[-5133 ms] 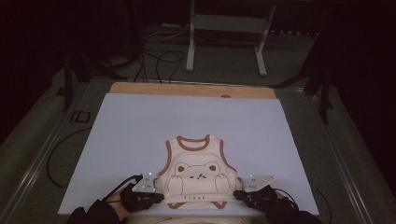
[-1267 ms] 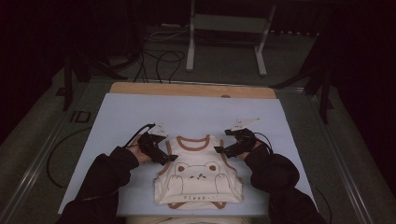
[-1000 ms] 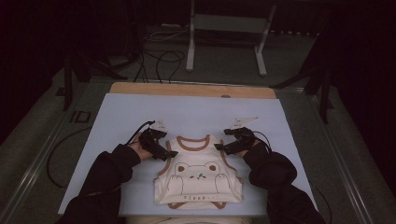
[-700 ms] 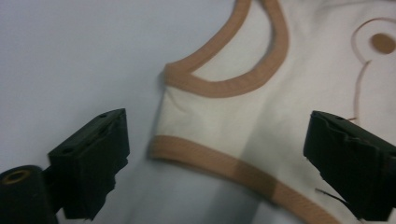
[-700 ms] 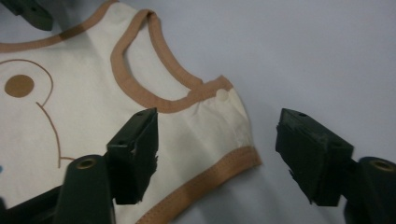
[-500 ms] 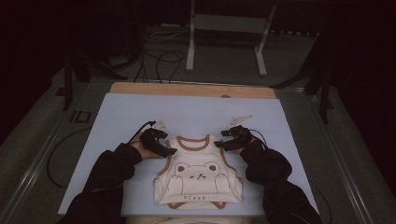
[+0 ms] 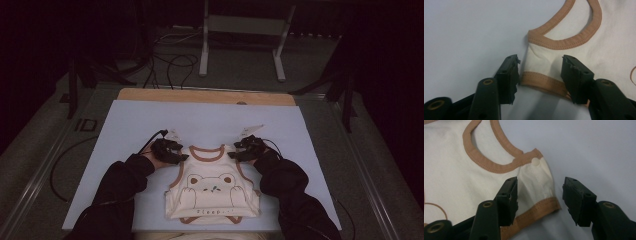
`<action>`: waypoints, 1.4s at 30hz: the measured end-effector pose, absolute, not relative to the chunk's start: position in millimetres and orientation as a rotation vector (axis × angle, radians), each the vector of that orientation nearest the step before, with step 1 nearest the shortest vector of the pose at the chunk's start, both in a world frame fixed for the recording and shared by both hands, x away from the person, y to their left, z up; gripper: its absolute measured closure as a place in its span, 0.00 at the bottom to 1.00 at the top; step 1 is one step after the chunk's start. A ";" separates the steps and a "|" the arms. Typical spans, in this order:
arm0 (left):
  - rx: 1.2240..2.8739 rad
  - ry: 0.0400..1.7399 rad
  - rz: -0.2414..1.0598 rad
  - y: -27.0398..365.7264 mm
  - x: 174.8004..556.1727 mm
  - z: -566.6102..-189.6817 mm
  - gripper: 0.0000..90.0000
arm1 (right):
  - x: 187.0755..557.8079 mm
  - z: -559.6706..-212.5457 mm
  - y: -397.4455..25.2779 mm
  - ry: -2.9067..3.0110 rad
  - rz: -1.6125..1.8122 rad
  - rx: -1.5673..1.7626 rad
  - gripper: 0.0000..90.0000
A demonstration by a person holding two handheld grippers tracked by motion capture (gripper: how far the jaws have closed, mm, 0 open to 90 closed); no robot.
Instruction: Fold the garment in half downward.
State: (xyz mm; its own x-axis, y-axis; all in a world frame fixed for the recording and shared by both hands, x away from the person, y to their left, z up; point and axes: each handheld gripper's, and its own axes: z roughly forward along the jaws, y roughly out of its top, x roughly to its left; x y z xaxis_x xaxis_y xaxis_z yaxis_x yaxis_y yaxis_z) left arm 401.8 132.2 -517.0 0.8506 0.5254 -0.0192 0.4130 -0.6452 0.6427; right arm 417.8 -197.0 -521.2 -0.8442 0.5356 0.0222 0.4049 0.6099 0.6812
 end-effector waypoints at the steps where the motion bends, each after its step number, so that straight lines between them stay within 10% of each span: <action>1: 2.361 0.683 0.220 131.0 401.4 -516.7 0.58 | 416.9 -521.1 -196.4 2.648 1.047 0.772 0.53; 17: 2.372 0.714 0.181 123.1 401.6 -514.0 0.94 | 410.7 -518.1 -190.5 2.690 1.047 0.741 0.89; 42: 2.280 0.636 0.211 129.8 391.8 -472.5 0.97 | 403.4 -488.8 -198.4 2.641 1.084 0.706 0.92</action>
State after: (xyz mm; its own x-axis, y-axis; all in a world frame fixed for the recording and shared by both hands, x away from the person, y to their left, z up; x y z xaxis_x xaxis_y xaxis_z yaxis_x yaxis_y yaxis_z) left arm 391.8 129.8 -472.5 0.8632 0.5033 -0.0387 0.3802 -0.5978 0.7057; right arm 403.4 -198.4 -488.8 -0.8658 0.5003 -0.0044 0.3529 0.6170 0.7034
